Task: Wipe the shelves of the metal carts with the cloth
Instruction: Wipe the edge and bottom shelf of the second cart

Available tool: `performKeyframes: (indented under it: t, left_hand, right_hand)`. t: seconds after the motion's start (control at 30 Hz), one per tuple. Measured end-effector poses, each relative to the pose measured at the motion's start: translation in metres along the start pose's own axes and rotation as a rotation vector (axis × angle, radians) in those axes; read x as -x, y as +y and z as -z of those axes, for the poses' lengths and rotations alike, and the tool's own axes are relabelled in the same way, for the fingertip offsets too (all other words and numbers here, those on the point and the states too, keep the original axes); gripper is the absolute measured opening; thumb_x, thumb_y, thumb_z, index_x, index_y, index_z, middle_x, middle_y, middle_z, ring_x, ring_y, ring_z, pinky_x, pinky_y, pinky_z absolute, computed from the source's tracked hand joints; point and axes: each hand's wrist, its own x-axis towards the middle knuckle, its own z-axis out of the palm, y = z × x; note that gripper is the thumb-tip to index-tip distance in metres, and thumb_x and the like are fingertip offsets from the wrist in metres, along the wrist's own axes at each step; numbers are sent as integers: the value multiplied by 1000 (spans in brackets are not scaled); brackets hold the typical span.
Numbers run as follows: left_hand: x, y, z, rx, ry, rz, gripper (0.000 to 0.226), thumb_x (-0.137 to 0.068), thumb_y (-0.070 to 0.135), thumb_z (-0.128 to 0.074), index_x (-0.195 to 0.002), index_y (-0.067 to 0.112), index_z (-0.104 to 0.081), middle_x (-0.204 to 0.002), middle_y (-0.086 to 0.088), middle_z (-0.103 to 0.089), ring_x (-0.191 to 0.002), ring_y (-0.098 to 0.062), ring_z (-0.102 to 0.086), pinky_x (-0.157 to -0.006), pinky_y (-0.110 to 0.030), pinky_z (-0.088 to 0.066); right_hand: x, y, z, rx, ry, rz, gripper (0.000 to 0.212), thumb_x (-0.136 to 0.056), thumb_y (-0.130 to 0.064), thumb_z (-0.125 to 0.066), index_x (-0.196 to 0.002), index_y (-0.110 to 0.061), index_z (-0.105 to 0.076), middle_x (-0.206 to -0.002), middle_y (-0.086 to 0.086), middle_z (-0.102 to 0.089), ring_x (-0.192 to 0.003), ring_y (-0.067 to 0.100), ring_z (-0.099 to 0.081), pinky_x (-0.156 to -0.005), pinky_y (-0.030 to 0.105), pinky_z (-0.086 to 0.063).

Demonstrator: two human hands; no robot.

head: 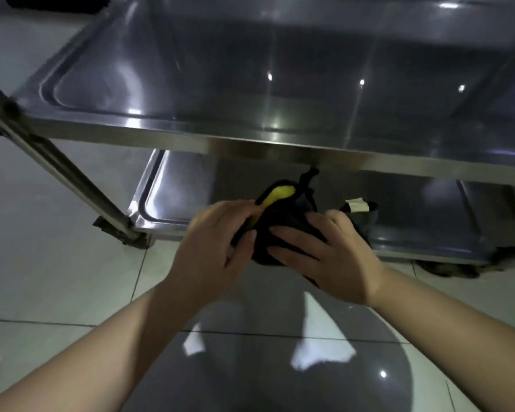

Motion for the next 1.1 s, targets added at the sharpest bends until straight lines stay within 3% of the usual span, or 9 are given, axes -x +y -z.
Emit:
performKeyframes:
  t: [0.13, 0.27, 0.43, 0.63, 0.8, 0.93, 1.0, 1.1]
  left_hand:
    - [-2, -3, -48, -95, -243, 16, 40, -93, 32, -44, -124, 11, -58, -125, -6, -60, -116, -23, -54, -99, -33, -39]
    - [-29, 6, -94, -180, -388, -39, 47, -91, 37, -39, -126, 12, -58, -127, -10, -59, -118, -32, -55, -102, -41, -40]
    - [-50, 29, -175, -277, -543, -112, 57, -89, 43, -26, -129, 15, -55, -135, -12, -54, -126, -35, -48, -105, -45, -38]
    - [-60, 60, -260, -287, -503, -10, 45, -99, 31, -37, -143, 22, -38, -155, -1, -29, -147, -25, -14, -117, -44, -17]
    - [-79, 83, -312, -319, -484, -33, 50, -96, 25, -39, -146, 22, -33, -157, -3, -26, -147, -28, -11, -119, -46, -10]
    - [-116, 95, -345, -421, -500, -66, 48, -99, 33, -36, -146, 22, -31, -154, -7, -31, -145, -30, -16, -118, -46, -12]
    - [-137, 94, -361, -454, -509, -77, 52, -101, 38, -33, -150, 23, -25, -158, -8, -22, -147, -28, -12, -119, -45, -8]
    - [-154, 87, -384, -474, -486, -113, 57, -101, 42, -27, -153, 25, -13, -161, -4, -11, -148, -25, -1, -119, -46, -4]
  right_hand:
    - [87, -6, -10, -109, -132, -209, 39, -89, -15, -54, -126, -24, -57, -130, 2, -62, -105, 37, -51, -81, 41, -38]
    - [143, 1, 0, -99, -303, -438, 46, -83, -20, -46, -127, -23, -61, -135, 2, -54, -105, 36, -46, -80, 41, -33]
    - [192, 23, 4, -17, -302, -747, 43, -86, -19, -43, -127, -20, -58, -135, 4, -56, -101, 42, -50, -78, 46, -39]
    - [228, 48, -16, -29, -170, -978, 40, -90, -21, -44, -125, -19, -61, -135, 2, -56, -102, 42, -51, -81, 49, -43]
    - [255, 78, -30, 0, -97, -1108, 42, -92, -25, -39, -128, -19, -59, -137, 3, -55, -108, 45, -49, -87, 54, -41]
    - [268, 126, -27, 101, -50, -1118, 40, -95, -25, -40, -132, -20, -55, -138, 4, -54, -112, 46, -48, -89, 52, -39]
    - [269, 160, -24, 134, -119, -1137, 43, -94, -25, -37, -134, -20, -52, -142, 5, -50, -120, 46, -45, -92, 52, -38]
    - [281, 192, -43, 72, -412, -1294, 47, -99, -33, -37, -145, -30, -35, -158, 0, -25, -140, 43, -21, -108, 53, -25]
